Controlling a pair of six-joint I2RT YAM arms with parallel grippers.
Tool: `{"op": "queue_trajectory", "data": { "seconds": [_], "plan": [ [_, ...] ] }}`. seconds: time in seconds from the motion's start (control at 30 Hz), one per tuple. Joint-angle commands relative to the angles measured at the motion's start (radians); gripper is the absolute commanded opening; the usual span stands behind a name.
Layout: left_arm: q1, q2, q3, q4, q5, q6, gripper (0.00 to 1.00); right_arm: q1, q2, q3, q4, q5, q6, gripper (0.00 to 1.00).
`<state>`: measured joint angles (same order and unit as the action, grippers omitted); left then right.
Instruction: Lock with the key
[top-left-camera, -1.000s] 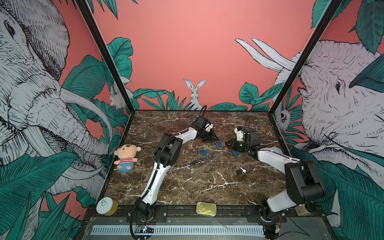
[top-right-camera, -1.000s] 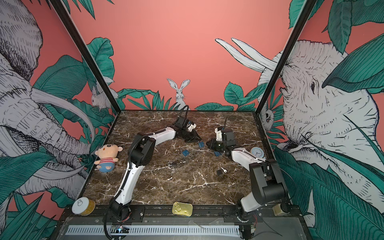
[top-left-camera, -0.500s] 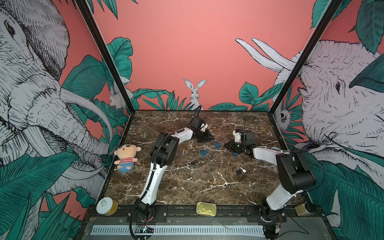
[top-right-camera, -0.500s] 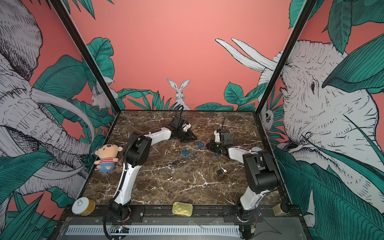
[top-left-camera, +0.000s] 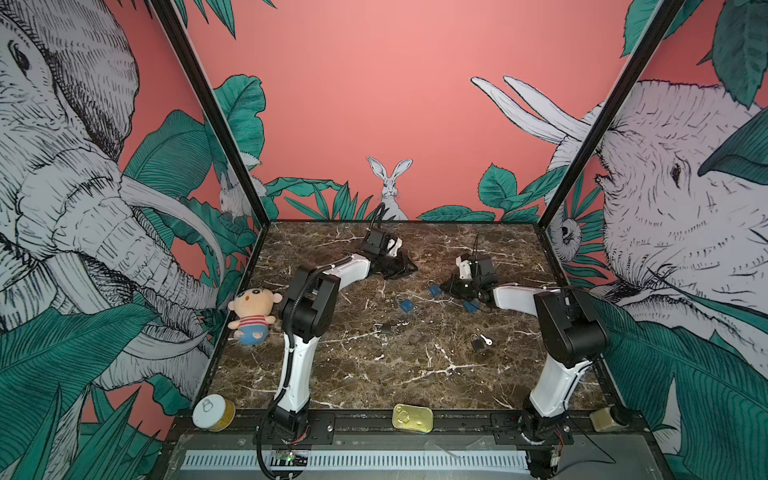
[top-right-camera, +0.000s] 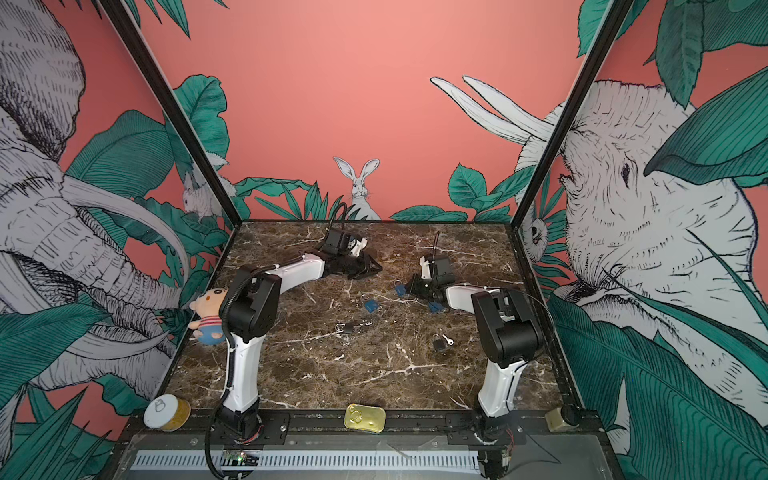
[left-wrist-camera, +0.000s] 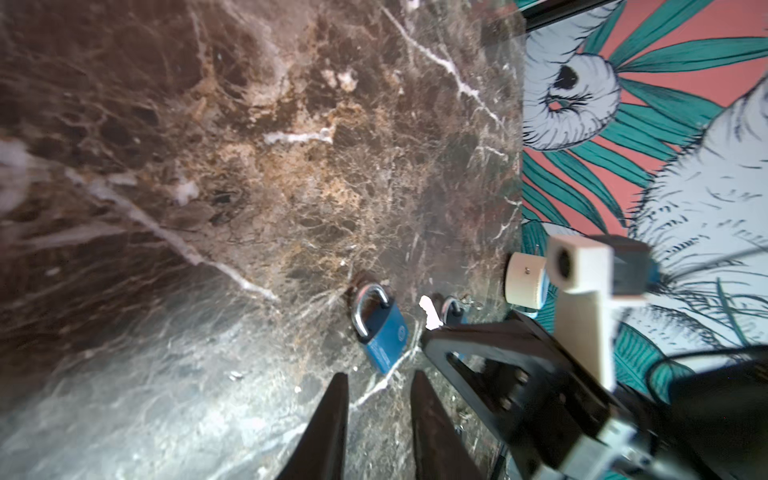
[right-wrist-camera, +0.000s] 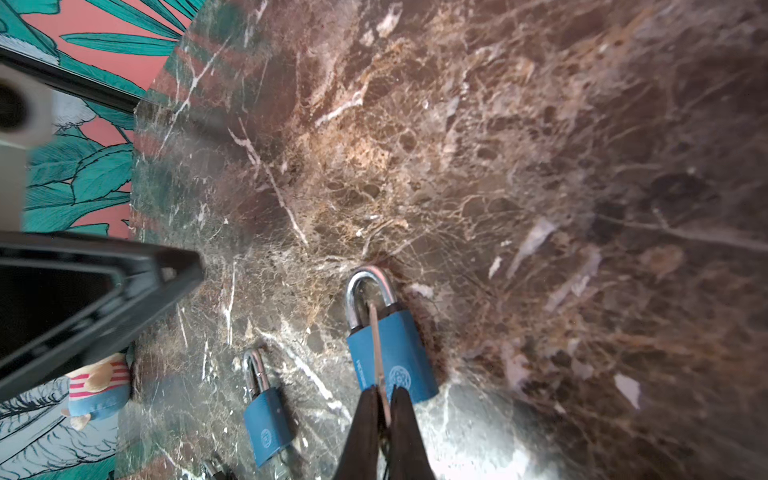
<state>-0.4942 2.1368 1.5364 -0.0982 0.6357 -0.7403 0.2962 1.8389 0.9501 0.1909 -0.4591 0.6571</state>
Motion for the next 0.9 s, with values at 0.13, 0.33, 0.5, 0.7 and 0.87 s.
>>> {"op": "queue_trajectory", "data": {
  "seconds": [0.13,0.33,0.5,0.7,0.87],
  "plan": [
    [0.008,-0.103,-0.043,0.065,0.026,-0.025,0.29,0.009,0.029,0.036,0.033,0.018,0.019,0.07],
    [0.016,-0.106,-0.058,0.097,0.040,-0.046,0.30,0.010,0.031,0.039,0.030,0.023,0.019,0.15],
    [0.020,-0.107,-0.079,0.127,0.051,-0.066,0.30,0.010,0.031,0.040,0.019,0.028,0.018,0.18],
    [0.026,-0.118,-0.097,0.138,0.052,-0.067,0.30,0.009,0.017,0.039,0.001,0.034,0.009,0.21],
    [0.029,-0.126,-0.108,0.144,0.052,-0.069,0.30,0.011,-0.001,0.032,-0.012,0.039,0.003,0.23]
  ]
}}
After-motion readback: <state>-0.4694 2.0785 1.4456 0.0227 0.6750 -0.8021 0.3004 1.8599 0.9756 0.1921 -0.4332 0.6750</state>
